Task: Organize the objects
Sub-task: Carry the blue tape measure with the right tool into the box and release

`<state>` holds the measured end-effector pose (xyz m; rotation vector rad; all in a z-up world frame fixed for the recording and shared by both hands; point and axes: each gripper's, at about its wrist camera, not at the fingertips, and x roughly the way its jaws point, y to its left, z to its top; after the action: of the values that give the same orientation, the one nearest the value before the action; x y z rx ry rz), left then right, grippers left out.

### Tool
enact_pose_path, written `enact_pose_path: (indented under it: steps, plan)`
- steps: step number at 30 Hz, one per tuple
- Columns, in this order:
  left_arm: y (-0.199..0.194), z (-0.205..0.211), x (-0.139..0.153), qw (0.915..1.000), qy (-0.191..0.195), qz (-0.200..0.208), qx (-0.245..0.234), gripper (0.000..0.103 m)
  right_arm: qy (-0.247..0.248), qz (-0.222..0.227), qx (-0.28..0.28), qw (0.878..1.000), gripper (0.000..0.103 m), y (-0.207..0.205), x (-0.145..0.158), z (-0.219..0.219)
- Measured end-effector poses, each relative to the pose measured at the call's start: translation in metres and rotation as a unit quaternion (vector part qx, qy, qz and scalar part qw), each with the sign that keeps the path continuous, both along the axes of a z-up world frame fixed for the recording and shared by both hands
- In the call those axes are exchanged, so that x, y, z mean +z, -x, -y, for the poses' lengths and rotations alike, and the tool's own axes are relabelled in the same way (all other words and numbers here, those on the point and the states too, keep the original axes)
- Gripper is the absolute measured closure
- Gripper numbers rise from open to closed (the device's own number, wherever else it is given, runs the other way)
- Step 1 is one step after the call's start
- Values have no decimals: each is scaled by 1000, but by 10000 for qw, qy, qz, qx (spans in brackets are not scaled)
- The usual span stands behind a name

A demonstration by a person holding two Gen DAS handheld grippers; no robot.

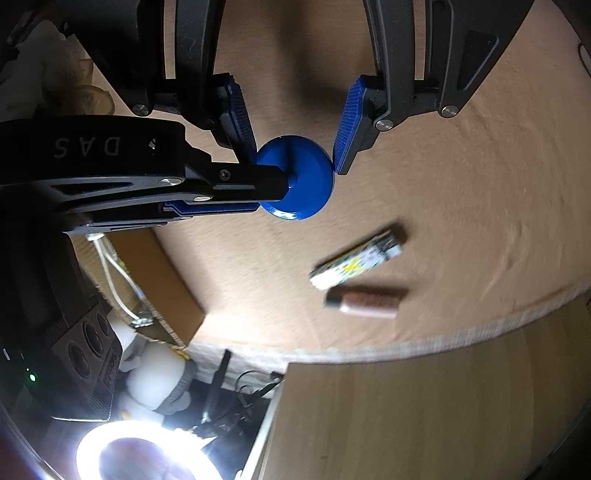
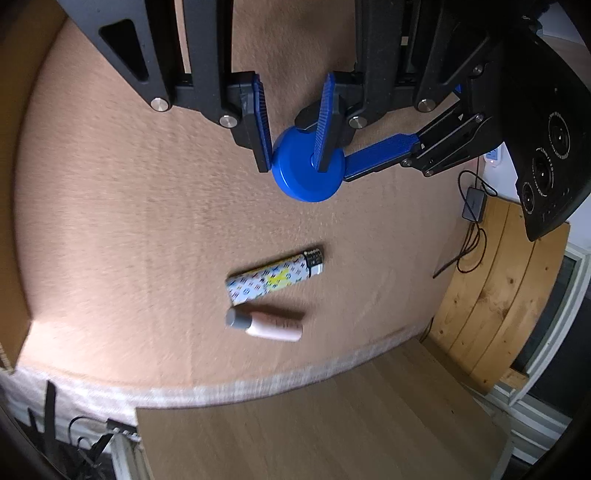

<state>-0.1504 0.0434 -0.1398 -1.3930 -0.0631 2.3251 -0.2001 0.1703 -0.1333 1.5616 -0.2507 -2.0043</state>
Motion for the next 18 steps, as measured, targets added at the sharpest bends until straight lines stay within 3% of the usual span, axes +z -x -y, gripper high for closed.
enact_pose_path:
  steps: [12,18]
  plan:
    - [-7,-87,51,9973,-150,-396,-597,58,-2,-509,-577,9970,82,-11,52,-92]
    - [-7,-142,62,9943,-225,-464,-929,58,-97,-678,-882,9937,81,-18,65,-143]
